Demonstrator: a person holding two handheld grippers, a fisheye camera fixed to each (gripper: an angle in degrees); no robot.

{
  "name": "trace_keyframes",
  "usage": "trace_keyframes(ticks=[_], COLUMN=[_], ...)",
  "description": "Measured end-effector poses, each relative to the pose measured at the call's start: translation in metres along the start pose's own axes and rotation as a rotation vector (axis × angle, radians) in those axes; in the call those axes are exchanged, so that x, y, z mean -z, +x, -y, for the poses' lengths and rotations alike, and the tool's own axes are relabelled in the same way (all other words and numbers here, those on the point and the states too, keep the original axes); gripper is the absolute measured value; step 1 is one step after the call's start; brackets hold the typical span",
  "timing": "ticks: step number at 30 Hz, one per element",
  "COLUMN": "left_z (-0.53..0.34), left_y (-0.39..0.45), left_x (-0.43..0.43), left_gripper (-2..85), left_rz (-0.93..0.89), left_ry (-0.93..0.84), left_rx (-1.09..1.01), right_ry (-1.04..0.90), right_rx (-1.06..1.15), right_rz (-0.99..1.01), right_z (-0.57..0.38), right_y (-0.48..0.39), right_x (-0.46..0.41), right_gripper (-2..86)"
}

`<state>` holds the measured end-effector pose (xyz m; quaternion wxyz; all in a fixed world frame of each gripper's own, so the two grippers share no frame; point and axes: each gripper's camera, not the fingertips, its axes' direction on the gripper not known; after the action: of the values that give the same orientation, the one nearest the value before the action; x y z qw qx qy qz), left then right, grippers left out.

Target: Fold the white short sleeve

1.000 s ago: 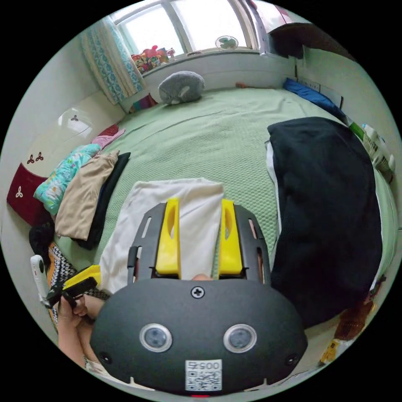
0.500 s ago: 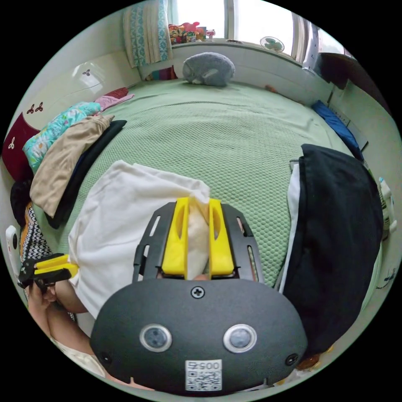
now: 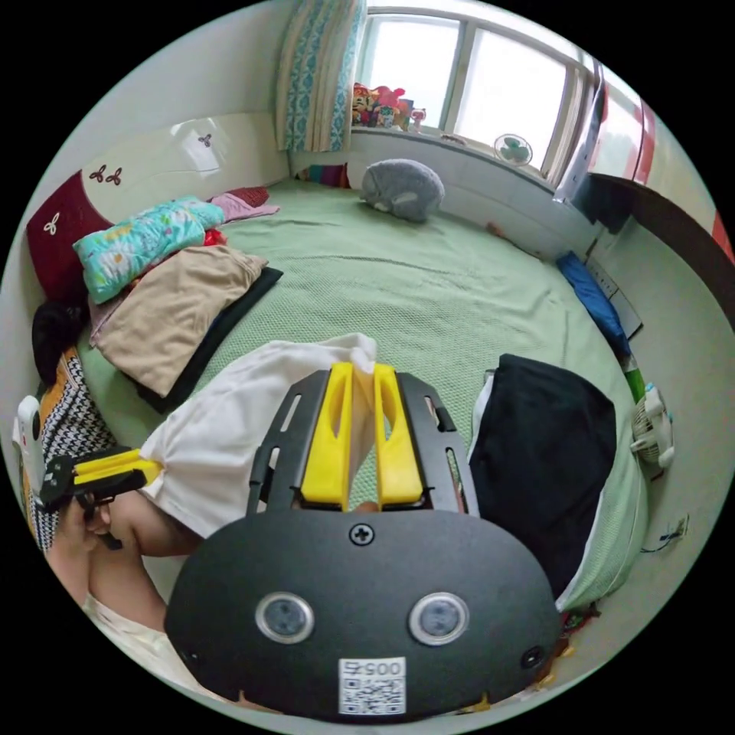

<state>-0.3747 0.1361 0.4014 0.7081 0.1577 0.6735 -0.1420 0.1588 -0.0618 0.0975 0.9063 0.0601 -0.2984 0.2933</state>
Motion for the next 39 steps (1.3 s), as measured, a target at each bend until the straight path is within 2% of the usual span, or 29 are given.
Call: trace_keyframes(ticks=[12,16,18,21,23,25,28,30,32,36,39], left_z=[0.018,0.052,0.074,0.109,0.119,0.120,0.120,0.124,0.132,0.144,0.152], left_y=[-0.042,-0.073,-0.090,-0.137,-0.164,-0.172,-0.178,-0.182,-0.180,-0.175,-0.175], left_x=[0.176,0.224,0.228,0.206,0.181,0.171,0.174,0.177,0.178,0.173,0.174], left_gripper=[4.3,4.3,4.4,4.6,4.5,4.5,4.4,4.4,4.4,4.5,4.5], left_rz=[0.066,0.187,0.242,0.256,0.389,0.425,0.393,0.360,0.388,0.444,0.432], left_ry=[0.194,0.228,0.192,0.118,0.087,0.065,0.109,0.112,0.101,0.053,0.052], left_rx=[-0.011,-0.010,-0.014,0.061,0.079,0.063,0.056,0.066,0.032,-0.012,0.005], right_ry=[0.202,0.236,0.223,0.040,-0.069,-0.064,-0.086,-0.119,-0.077,-0.013,-0.017], right_rx=[0.114,0.144,0.118,0.047,-0.020,0.021,0.164,0.161,0.097,0.084,0.185], right_rz=[0.054,0.082,0.097,0.111,0.093,0.202,0.265,0.258,0.340,0.366,0.255], right_z=[0.087,0.144,0.169,0.195,0.176,0.138,0.061,0.023,-0.010,-0.017,-0.011], right_y=[-0.146,-0.212,-0.235,-0.260,-0.271,-0.282,-0.297,-0.300,-0.297,-0.307,-0.332], right_x=[0.091,0.082,0.063,0.001,-0.035,-0.044,-0.053,-0.054,-0.044,-0.039,-0.046], right_gripper=[0.5,0.6,1.2,3.8,5.0,6.2,9.5,10.5,10.8,9.2,4.4])
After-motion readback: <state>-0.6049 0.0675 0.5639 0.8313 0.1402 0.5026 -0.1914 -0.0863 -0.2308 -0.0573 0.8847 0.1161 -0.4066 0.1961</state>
